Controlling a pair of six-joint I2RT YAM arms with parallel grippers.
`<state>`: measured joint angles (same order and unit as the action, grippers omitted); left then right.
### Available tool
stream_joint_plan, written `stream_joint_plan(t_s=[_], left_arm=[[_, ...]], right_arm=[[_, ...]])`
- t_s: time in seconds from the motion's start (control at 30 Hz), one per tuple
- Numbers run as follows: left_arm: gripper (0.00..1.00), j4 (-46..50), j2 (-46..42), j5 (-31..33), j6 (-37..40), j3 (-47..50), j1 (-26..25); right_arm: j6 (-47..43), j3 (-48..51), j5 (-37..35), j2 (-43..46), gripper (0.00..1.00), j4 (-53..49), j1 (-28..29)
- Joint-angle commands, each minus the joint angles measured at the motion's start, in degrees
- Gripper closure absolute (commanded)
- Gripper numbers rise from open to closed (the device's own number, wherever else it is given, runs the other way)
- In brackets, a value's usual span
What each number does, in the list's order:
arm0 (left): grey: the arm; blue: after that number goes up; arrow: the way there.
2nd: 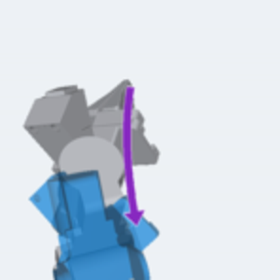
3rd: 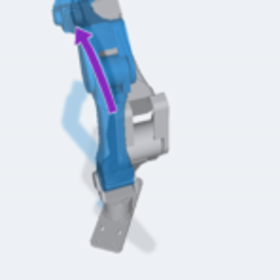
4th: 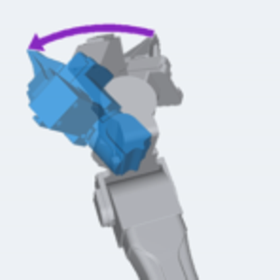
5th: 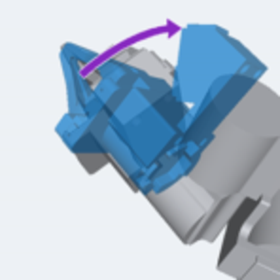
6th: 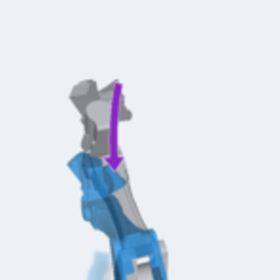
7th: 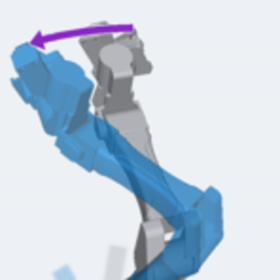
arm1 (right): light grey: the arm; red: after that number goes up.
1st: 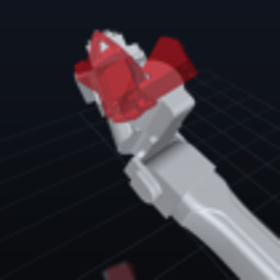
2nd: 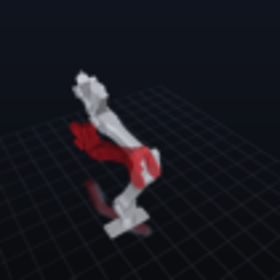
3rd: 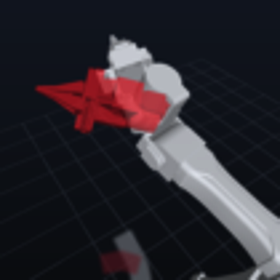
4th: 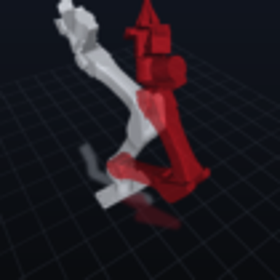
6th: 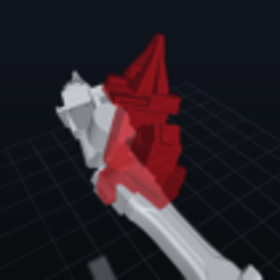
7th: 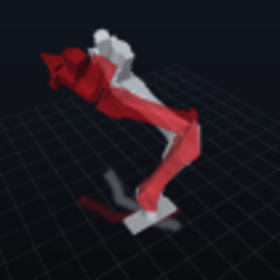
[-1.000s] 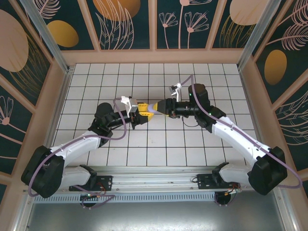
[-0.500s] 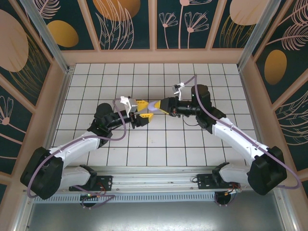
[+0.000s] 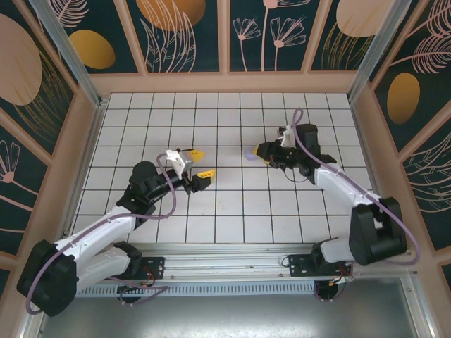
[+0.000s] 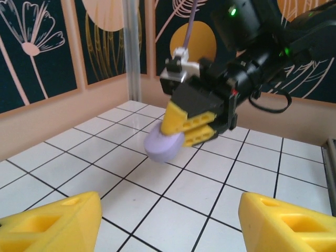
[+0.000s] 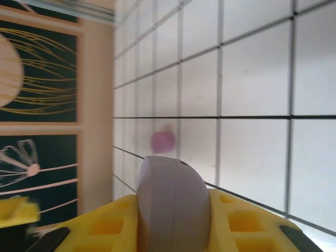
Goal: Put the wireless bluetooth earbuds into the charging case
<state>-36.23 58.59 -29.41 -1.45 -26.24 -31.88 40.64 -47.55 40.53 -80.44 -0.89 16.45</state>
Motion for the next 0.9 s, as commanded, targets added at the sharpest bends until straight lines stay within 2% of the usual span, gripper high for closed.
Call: stream_joint_plan(t_s=[0.0,0.33,0.53,0.77,0.87], left_arm=[[0.32,1.0,-1.4,1.9,0.9,1.6,-0.2],[0.31,0.2,-4.0,2.4,-0.6,4.3,-0.2],[0.31,1.8,-5.8,3.9,0.0,5.1,-0.1],[0.31,3.0,-7.2,4.8,0.3,5.9,-0.2],[0.31,3.7,-7.6,5.2,0.9,6.1,-0.2]], right_arm=[[-5.0,0.8,-0.4,-5.0,0.78,0.2,-0.3],[-6.6,-8.1,-0.4,-23.7,0.79,5.3,-0.1],[-5.8,-16.9,-0.4,-32.7,0.79,5.2,2.8],[-5.6,-24.5,-1.1,-40.1,0.79,3.6,5.8],[-6.0,-25.9,-2.1,-41.0,0.75,2.6,6.3]])
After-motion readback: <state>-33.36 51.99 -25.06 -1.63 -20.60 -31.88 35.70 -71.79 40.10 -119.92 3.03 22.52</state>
